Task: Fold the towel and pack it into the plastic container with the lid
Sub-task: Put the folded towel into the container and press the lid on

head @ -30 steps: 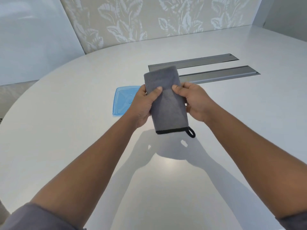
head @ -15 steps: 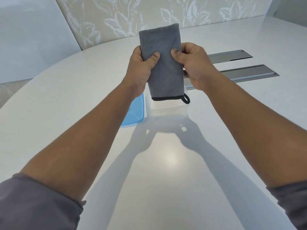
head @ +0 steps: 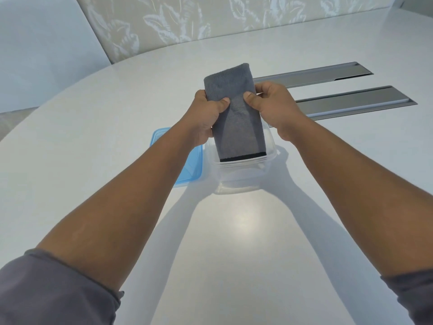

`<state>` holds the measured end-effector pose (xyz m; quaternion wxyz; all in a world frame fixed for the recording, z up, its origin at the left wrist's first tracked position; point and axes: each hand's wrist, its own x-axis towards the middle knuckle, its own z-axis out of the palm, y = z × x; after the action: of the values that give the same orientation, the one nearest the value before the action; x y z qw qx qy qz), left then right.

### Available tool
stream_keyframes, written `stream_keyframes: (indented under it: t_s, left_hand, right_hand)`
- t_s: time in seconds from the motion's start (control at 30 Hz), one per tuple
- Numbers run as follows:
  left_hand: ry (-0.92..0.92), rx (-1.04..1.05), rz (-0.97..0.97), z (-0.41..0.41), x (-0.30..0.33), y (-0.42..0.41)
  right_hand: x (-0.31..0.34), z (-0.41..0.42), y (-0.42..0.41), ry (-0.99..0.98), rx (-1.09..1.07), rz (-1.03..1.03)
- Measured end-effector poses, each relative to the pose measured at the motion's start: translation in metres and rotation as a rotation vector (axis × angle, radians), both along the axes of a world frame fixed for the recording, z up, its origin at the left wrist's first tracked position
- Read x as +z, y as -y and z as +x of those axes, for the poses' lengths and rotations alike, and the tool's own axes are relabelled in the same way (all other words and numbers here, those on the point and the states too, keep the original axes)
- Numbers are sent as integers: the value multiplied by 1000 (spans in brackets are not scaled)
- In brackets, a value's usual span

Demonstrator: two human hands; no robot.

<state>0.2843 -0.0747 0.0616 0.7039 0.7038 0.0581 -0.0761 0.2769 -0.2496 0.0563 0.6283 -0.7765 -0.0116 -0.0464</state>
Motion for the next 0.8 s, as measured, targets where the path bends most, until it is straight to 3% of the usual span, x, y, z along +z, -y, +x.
stream_keyframes:
  t_s: [0.1,0.2,0.27,0.47,0.7,0.8]
  left_hand:
    - [-28,35,83,2,-6,9]
    - [76,36,318,-1,-16,14]
    - [171,11,516,-2,-22,16]
    - [166,-201,945,-6,-33,24]
    - [-11,-439,1237,-7,-35,35]
    - [-21,-488,1333,-13,-36,39]
  right_hand:
    - [-7,1,-1,-33,-69,-189]
    - [-17,1,-2,-17,-105,-533]
    - [-22,2,-5,-11,-93,-650]
    - [-41,2,-9,-40,-62,-878]
    - [-50,2,-12,-53,33,-1181]
    - [-50,1,-13,-70,65,-1193]
